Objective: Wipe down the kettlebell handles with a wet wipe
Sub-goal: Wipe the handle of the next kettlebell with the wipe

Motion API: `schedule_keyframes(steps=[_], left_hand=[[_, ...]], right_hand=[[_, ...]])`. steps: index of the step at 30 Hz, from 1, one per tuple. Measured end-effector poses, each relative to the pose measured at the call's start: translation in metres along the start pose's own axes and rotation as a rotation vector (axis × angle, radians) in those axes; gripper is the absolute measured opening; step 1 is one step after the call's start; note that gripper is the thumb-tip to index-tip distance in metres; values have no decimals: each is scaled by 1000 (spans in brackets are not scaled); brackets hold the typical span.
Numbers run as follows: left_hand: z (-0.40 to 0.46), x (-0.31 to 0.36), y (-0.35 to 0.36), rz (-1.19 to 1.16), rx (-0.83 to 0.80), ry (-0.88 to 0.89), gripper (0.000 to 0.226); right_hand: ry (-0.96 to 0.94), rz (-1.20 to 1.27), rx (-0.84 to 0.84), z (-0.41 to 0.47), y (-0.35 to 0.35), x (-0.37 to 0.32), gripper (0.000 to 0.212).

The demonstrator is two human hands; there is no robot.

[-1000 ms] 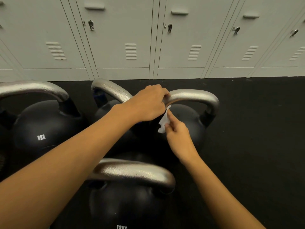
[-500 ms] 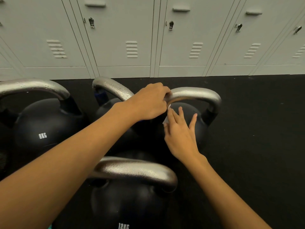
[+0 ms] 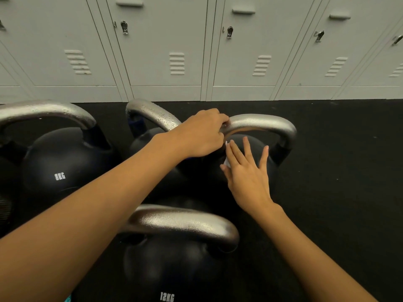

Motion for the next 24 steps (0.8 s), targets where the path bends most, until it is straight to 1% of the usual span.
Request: schedule_keyframes(steps=[6,8,10,11,13,14,16,19,22,24], left_hand=[[0,-3,0,-13,-21,-1,46],[-1,-5,-3,-28,-48,1,45],[-1,-6,-5,-36,-66,6,43],[-1,-6,-6,-39,-65,9,43],[-2,-6,-10,-61,-40,19,42],[-3,-6,-11,-87,-26,21,42],[-4,-7,-16,-161,-4,9,43],[-3,-7,-22,-347,-18,-22,38],[-3,-2,-23,-558,-95,0,33],[-4,3,-22,-683,-146,32,34]], right_hand=[[13,42,38,6,0,0,46],[-43,10,35,-5,-4,-3,42],[-134,48,-21,-15,-12,-3,38],[-157,134,-62,-17,-16,1,37],[-99,414,-112,-18,-36,10,34],[-63,545,-108,-16,-50,15,32],[-15,694,-29,-10,-81,23,28],[23,849,86,1,-119,36,25],[107,920,235,12,-136,47,19],[161,1008,265,18,-141,51,19]])
Point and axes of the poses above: each hand's wrist, its own z-axis towards the middle knuckle, its own y-axis out of the palm, x = y × z, the point moved 1 cm from there along z, towards the middle knuckle, and after that the axes turned 13 degrees about -y, right-handed, at the moved point
